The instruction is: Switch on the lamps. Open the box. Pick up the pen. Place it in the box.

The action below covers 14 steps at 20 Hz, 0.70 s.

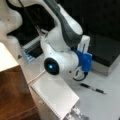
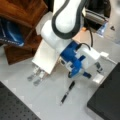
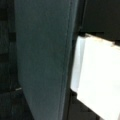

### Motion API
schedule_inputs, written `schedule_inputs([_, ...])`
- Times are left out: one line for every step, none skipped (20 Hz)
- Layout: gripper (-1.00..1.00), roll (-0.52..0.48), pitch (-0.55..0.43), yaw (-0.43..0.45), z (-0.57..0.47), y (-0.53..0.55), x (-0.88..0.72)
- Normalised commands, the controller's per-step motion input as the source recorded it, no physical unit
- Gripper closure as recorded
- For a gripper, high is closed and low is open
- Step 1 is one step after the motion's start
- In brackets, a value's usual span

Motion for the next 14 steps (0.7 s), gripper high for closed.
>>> schedule_inputs([-1.00, 0.289, -0.089, -0.037, -0.19, -0.08, -0.05])
schedule_inputs([-1.00, 0.268, -0.081, -0.038, -0.18, -0.07, -0.05])
schedule_inputs([-1.00, 0.244, -0.074, -0.036, -0.16, -0.06, -0.05])
schedule_inputs([-1.00, 0.228, -0.070, -0.037, -0.14, -0.07, -0.06])
schedule_inputs([-1.00, 0.220, -0.067, -0.038, -0.13, -0.07, -0.06])
schedule_inputs([-1.00, 0.209, -0.065, -0.044, -0.12, -0.06, -0.06])
schedule_inputs([-1.00, 0.196, -0.067, -0.057, -0.11, -0.06, -0.06])
schedule_inputs([-1.00, 0.192, -0.069, -0.060, -0.11, -0.05, -0.06])
schedule_inputs([-1.00, 0.190, -0.071, -0.062, -0.10, -0.05, -0.05])
schedule_inputs([-1.00, 0.192, -0.073, -0.069, -0.10, -0.04, -0.05])
schedule_inputs([-1.00, 0.192, -0.076, -0.075, -0.10, -0.03, -0.04])
schedule_inputs([-1.00, 0.192, -0.077, -0.076, -0.10, -0.03, -0.03])
schedule_inputs([-1.00, 0.191, -0.081, -0.084, -0.10, -0.02, -0.02])
schedule_inputs([-1.00, 0.182, -0.077, -0.099, -0.10, -0.01, -0.01])
